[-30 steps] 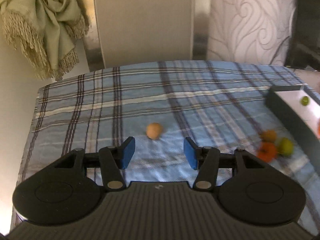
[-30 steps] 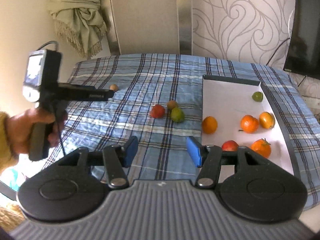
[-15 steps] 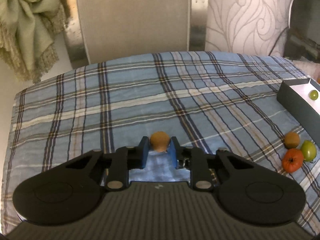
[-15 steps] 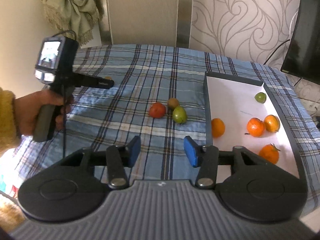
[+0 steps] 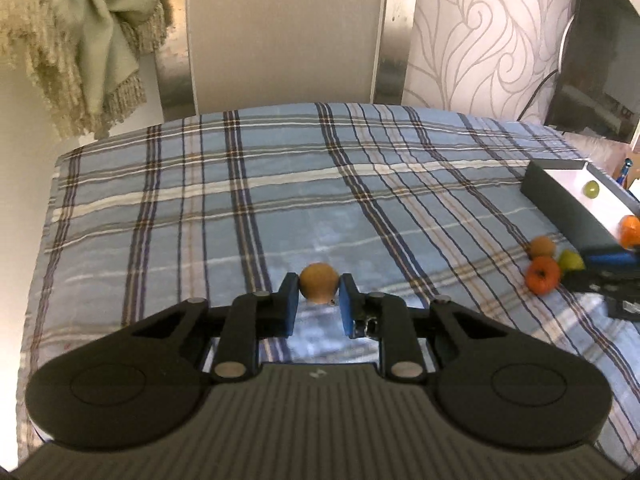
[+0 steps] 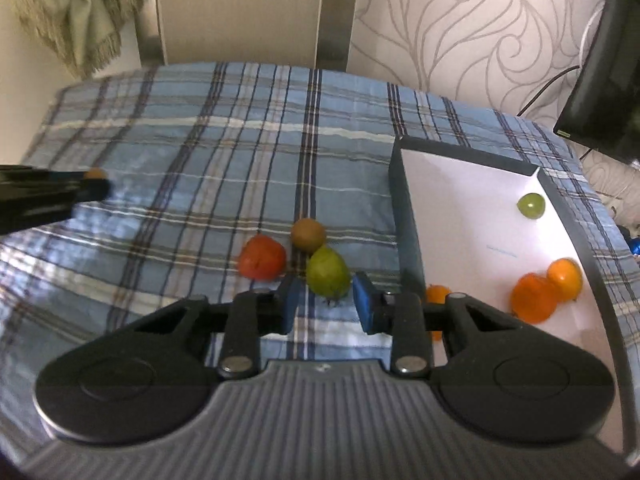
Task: Organize fruits
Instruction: 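Close the left tool on the small tan fruit, then close the right tool on the green pear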
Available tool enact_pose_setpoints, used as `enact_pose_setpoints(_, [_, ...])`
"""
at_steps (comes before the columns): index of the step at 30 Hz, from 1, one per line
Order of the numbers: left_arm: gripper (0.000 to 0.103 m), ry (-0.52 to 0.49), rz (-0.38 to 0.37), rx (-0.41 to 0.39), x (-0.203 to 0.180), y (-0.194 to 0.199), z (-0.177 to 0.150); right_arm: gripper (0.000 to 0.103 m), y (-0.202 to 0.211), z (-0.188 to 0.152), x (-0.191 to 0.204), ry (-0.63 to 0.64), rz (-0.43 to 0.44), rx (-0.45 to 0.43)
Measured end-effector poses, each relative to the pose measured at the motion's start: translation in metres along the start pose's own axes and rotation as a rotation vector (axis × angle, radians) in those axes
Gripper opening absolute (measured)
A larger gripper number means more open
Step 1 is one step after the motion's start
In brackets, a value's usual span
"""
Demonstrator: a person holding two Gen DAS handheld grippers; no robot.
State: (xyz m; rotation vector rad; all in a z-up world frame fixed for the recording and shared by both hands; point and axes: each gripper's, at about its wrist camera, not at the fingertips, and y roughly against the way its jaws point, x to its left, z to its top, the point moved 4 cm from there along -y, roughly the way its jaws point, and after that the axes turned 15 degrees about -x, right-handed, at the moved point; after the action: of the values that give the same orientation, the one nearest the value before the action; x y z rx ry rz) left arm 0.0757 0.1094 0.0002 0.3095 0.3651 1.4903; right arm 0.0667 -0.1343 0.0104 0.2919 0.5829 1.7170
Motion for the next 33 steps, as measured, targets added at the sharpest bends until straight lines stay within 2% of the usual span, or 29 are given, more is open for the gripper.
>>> enact_pose_setpoints(5, [0.025,0.0,0.003,-0.005,0.002,0.018,-0.005,0.032,-0.015,-0.002,0.001,0.015,-0.012,0.016])
enact_pose_setpoints(10, [0.025,0.005,0.002,-0.014,-0.001,0.03,-0.003,0.028,-0.006,-0.003,0.003,0.024,0.01,0.012])
enact_pose_setpoints(23, [0.025,-0.026,-0.056,-0.027,-0.06,0.034,0.004,0.028,0.094,0.01,0.007,-0.049,0.186,-0.125])
enact_pose_setpoints(33, [0.025,-0.039,-0.078,-0.034,-0.11,0.038,0.008,0.028,0.134,0.002,-0.026,-0.073,0.196,-0.175])
